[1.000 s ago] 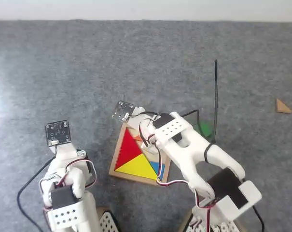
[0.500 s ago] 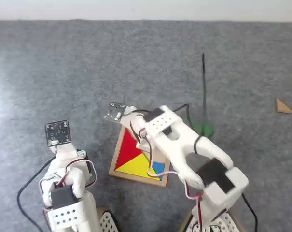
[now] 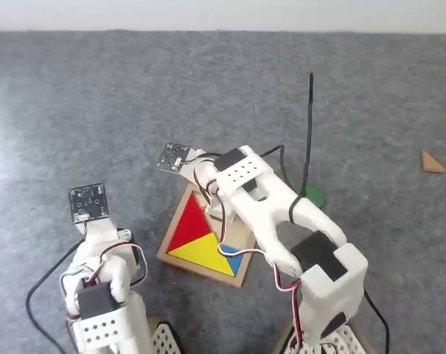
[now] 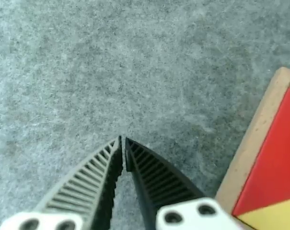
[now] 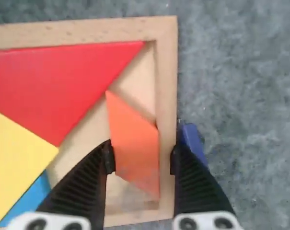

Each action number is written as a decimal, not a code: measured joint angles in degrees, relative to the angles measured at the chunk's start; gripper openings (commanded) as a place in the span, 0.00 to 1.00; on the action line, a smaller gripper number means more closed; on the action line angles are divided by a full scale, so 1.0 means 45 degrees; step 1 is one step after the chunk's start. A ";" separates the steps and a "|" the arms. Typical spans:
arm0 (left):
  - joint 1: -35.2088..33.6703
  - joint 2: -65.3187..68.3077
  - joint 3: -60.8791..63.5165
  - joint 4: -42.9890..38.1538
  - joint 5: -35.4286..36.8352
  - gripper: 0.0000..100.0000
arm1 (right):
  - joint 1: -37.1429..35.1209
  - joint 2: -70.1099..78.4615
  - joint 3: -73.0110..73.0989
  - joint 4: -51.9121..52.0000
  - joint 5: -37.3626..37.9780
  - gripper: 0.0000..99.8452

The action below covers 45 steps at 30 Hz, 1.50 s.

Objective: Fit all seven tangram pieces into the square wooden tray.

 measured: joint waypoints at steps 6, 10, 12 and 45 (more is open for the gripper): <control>0.0000 0.0000 0.0000 0.0000 0.0000 0.01 | 0.0137 -0.0606 0.0234 0.0567 -0.0020 0.01; 0.0000 0.0000 0.0000 0.0000 0.0000 0.01 | 0.0137 -0.0996 0.0234 0.0996 -0.0020 0.01; 0.0000 0.0000 0.0000 0.0000 0.0000 0.01 | 0.0137 -0.1153 0.0234 0.1153 -0.0020 0.01; 0.0000 0.0000 0.0000 0.0000 0.0000 0.01 | -0.0313 -0.1856 0.2012 -0.0293 -0.2208 0.18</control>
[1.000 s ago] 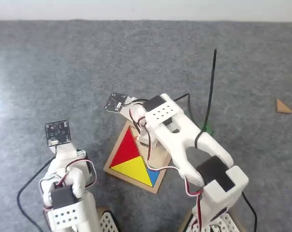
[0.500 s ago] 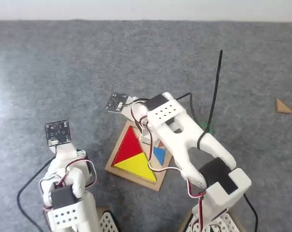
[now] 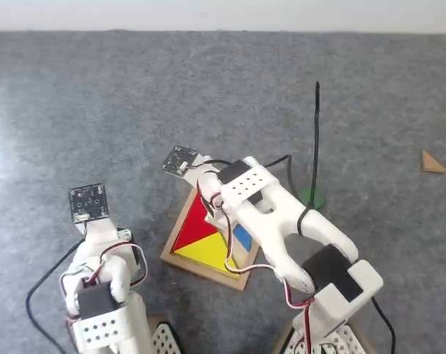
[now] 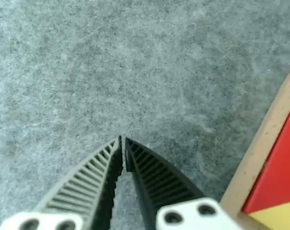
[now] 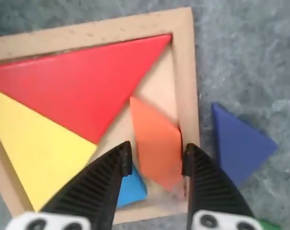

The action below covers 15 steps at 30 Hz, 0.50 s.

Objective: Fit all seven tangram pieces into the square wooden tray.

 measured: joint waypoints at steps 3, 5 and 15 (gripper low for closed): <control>0.0000 0.0000 0.0000 0.0000 0.0000 0.01 | -0.0195 0.0000 0.0020 -0.0020 -0.0176 0.18; 0.0000 0.0000 0.0000 0.0000 0.0000 0.01 | -0.0313 -0.0020 0.0215 -0.0176 -0.0195 0.18; 0.0000 0.0000 0.0000 0.0000 0.0000 0.01 | 0.0020 0.0567 -0.0313 0.0176 0.0840 0.18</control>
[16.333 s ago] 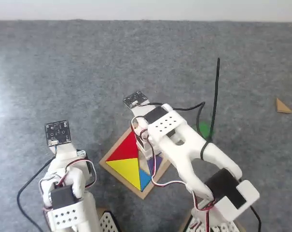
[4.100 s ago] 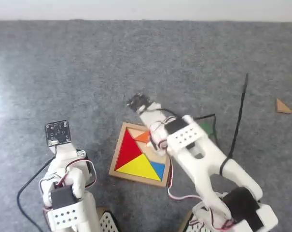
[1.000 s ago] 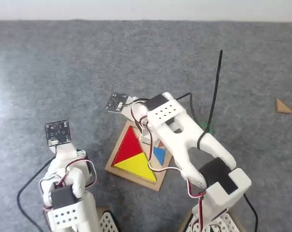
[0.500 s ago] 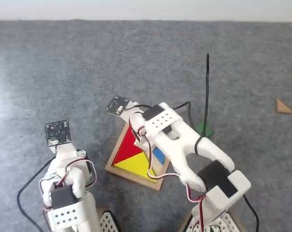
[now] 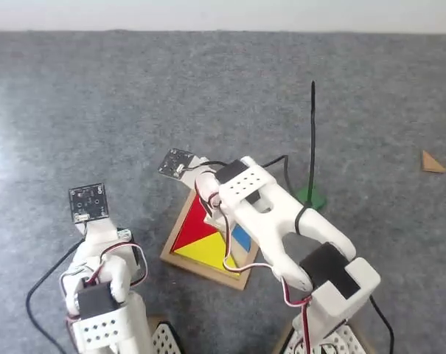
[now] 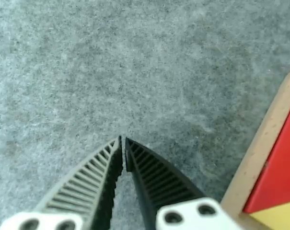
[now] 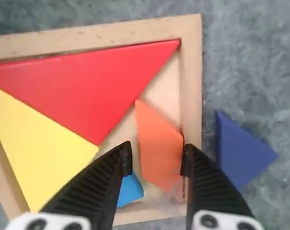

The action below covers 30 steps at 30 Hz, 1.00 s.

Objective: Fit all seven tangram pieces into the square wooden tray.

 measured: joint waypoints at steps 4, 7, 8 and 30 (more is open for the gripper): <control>0.0000 0.0000 0.0000 0.0000 0.0000 0.01 | 0.0020 0.0039 -0.0039 0.0313 0.0449 0.21; 0.0000 0.0000 0.0000 0.0000 0.0000 0.01 | 0.0020 0.0039 -0.0039 0.0430 0.0410 0.24; 0.0000 0.0000 0.0000 0.0000 0.0000 0.01 | 0.0000 0.0059 -0.0039 0.0430 0.0254 0.24; 0.0000 0.0000 0.0000 0.0000 0.0000 0.01 | 0.0332 0.0020 -0.0039 0.0352 0.0508 0.05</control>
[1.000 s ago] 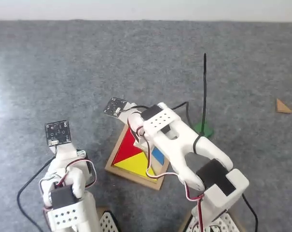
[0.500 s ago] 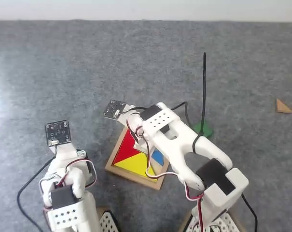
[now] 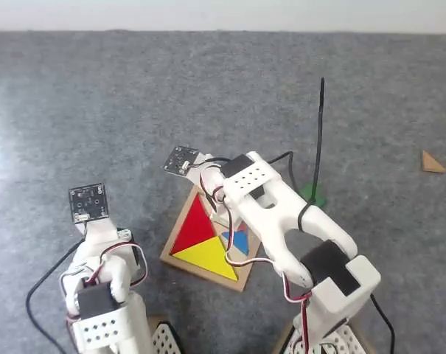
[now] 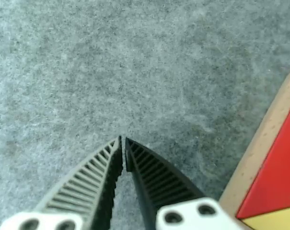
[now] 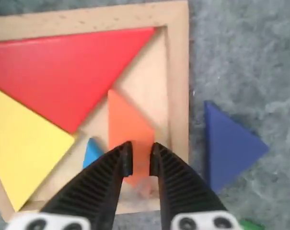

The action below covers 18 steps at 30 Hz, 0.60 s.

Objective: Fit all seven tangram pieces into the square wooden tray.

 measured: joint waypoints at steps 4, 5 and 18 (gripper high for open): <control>0.0000 0.0000 0.0000 0.0000 0.0000 0.01 | -0.0098 -0.0684 0.0371 0.0313 -0.0176 0.11; 0.0000 0.0000 0.0000 0.0000 0.0000 0.01 | -0.0117 -0.0860 0.0508 0.0332 -0.0430 0.15; 0.0000 0.0000 0.0000 0.0000 0.0000 0.01 | -0.0996 -0.1074 0.0781 0.0020 -0.4220 0.22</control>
